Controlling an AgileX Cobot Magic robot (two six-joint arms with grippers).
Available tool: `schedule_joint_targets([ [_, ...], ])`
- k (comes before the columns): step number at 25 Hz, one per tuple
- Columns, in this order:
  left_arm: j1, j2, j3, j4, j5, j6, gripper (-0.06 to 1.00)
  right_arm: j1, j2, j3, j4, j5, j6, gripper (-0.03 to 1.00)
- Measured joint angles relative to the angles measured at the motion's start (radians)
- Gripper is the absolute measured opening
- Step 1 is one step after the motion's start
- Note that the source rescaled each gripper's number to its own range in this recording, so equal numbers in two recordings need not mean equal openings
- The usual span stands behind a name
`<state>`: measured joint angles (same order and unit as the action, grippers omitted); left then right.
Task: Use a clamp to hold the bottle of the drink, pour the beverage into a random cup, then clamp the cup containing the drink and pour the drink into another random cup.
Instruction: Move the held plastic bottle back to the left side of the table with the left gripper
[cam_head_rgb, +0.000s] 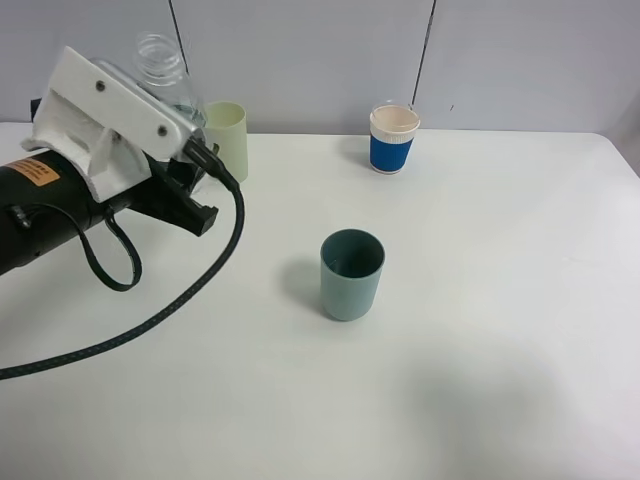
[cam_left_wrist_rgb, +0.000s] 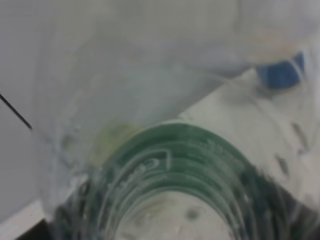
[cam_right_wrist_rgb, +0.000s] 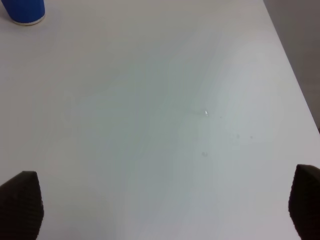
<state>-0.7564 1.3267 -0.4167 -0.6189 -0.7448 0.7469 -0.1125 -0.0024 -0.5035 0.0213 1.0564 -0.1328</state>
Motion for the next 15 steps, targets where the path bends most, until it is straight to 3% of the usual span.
schedule_joint_targets([
  [8,0.224,-0.002,0.009,0.513,0.037,-0.689,0.0,0.0,0.0,0.0,0.0,0.0,0.0,1.0],
  [11,0.321,-0.002,0.009,0.651,0.049,-0.839,0.0,0.0,0.0,0.0,0.0,0.0,0.0,1.0],
  [15,0.419,-0.002,0.009,0.76,0.088,-0.951,0.0,0.0,0.0,0.0,0.0,0.0,0.0,1.0],
])
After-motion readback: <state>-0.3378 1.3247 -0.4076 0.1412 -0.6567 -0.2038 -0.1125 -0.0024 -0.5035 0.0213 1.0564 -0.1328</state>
